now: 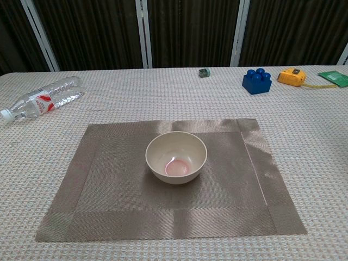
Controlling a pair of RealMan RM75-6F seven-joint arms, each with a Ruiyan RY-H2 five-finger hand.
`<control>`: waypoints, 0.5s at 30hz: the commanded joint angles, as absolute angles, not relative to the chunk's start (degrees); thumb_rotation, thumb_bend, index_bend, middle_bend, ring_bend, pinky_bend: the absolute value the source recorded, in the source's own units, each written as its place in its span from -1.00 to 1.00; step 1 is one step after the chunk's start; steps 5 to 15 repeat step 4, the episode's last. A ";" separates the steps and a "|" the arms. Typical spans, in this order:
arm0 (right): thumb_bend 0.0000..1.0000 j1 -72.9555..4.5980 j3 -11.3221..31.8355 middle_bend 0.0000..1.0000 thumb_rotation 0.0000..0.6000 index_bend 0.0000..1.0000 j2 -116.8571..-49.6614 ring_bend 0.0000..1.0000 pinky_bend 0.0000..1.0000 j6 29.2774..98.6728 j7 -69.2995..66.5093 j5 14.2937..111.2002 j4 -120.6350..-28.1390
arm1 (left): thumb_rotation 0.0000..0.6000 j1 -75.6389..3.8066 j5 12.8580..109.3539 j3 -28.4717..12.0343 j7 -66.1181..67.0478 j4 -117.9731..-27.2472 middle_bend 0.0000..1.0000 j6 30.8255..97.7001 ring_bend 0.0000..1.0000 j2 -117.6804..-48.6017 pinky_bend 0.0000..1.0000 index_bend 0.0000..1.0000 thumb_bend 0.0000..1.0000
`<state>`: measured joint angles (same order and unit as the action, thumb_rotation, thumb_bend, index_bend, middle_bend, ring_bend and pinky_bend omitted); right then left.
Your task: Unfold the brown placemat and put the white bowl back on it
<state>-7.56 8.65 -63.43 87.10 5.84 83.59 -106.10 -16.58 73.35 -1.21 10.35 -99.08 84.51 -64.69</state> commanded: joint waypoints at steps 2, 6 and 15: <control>-1.00 -7.58 8.76 -1.00 1.00 -1.00 -63.52 -1.00 -1.00 87.40 6.38 83.83 -106.27 | 1.00 -12.41 77.71 1.89 4.86 -95.31 -1.00 87.88 -1.00 -63.06 -1.00 -1.00 -0.94; -1.00 -7.62 8.73 -1.00 1.00 -1.00 -63.67 -1.00 -1.00 87.52 6.86 84.13 -106.48 | 1.00 -11.79 78.24 1.95 4.02 -94.70 -1.00 88.37 -1.00 -62.91 -1.00 -1.00 -0.94; -1.00 -7.62 8.73 -1.00 1.00 -1.00 -63.67 -1.00 -1.00 87.52 6.86 84.13 -106.48 | 1.00 -11.79 78.24 1.95 4.02 -94.70 -1.00 88.37 -1.00 -62.91 -1.00 -1.00 -0.94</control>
